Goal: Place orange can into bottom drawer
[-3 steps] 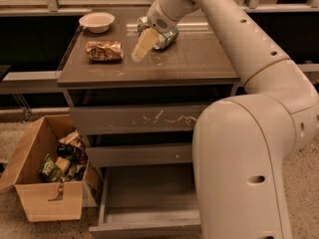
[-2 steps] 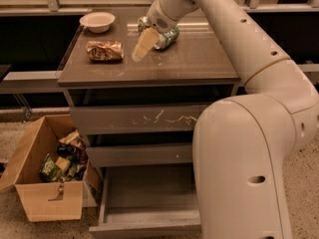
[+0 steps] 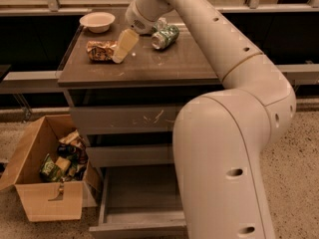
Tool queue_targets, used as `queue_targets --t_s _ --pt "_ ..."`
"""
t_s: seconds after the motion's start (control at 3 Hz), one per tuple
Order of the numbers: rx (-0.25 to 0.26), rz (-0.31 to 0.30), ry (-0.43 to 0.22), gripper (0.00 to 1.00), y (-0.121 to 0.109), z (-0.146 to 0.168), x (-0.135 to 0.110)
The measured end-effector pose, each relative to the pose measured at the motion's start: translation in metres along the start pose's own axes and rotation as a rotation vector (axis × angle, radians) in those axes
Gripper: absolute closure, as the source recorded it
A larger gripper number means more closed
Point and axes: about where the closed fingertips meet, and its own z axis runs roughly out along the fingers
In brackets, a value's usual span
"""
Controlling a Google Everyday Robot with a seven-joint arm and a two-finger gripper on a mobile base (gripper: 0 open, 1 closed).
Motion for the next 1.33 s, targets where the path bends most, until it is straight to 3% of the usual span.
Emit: queue_targets --t_s 0.33,1.33 --pt "-0.029 0.014 -0.008 0.0 0.01 0.022 -0.014" --pt "-0.081 0.158 -0.082 0.02 0.01 0.065 -0.011"
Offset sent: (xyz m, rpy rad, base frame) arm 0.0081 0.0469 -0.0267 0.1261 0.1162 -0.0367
